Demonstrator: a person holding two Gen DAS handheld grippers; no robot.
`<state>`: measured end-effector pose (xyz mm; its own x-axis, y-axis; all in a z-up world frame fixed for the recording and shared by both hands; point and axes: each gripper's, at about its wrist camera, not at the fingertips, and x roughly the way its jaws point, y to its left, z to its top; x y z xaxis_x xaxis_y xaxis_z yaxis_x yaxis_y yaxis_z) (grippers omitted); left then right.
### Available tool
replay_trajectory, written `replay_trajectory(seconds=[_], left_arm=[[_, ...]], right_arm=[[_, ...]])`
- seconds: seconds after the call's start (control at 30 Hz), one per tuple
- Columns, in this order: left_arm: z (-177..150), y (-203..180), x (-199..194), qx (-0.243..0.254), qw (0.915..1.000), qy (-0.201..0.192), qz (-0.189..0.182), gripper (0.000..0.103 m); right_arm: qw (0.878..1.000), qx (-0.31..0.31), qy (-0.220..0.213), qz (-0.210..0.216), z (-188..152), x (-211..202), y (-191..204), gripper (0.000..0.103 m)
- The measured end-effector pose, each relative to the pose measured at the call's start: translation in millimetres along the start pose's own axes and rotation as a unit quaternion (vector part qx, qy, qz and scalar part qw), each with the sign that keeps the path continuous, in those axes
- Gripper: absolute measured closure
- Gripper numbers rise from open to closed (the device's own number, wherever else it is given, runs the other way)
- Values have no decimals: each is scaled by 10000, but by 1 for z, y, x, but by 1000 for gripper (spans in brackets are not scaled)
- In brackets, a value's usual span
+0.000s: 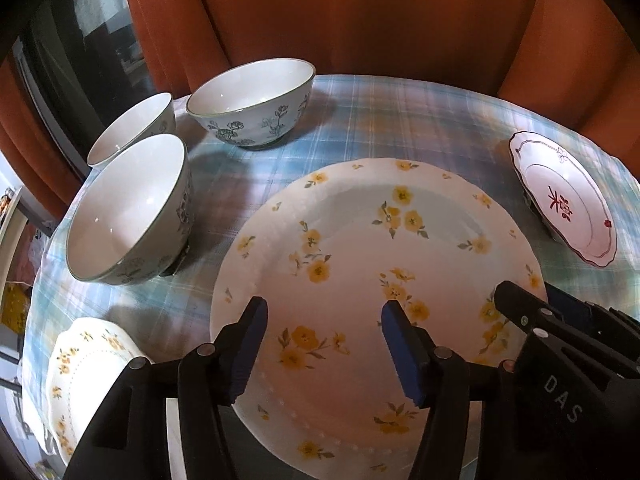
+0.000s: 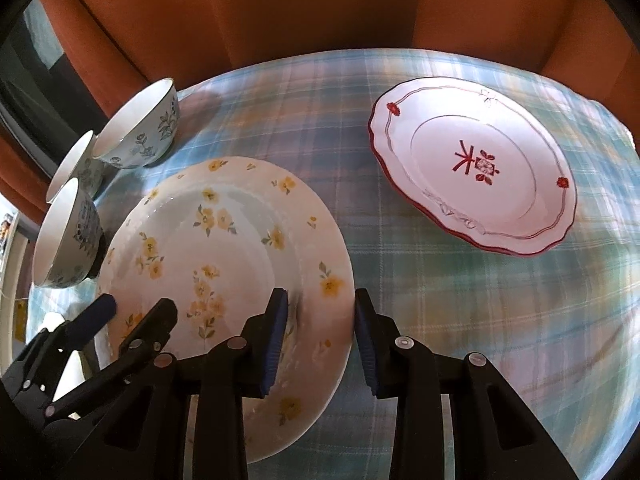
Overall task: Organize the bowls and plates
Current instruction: 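Lift the deep plate and carry it toward the scalloped plate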
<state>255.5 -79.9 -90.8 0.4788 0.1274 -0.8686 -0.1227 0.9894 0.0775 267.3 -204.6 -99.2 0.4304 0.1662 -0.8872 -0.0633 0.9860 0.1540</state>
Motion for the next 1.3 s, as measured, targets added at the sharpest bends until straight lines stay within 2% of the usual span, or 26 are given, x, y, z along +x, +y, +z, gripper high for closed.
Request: replay_trajectory(seconds=[0.07,0.23,0.5,0.7,0.83,1.3], left_arm=[[2,6,-3,-51,9997,-28,218,30],[9,23,13,-195,9995,165,199,26],[17,30,33,-259,9979,585,-124,30],[18,28,34,-227,9978,601,-137,29],[17,27,32,-62,9980,600,-183,28],[-15,-11,11,337,9944,867,-508,30]], right_arm=[[10000,-23,5,-55,2,0,2,63],[9997,-84,-46,-212,8,3,9,43],[9994,-47,-6,-331,19,15,16,42],[9985,128,179,-500,28,26,17,42],[9977,28,181,-651,27,27,21,43],[9957,389,346,-765,-18,-1,-18,43]])
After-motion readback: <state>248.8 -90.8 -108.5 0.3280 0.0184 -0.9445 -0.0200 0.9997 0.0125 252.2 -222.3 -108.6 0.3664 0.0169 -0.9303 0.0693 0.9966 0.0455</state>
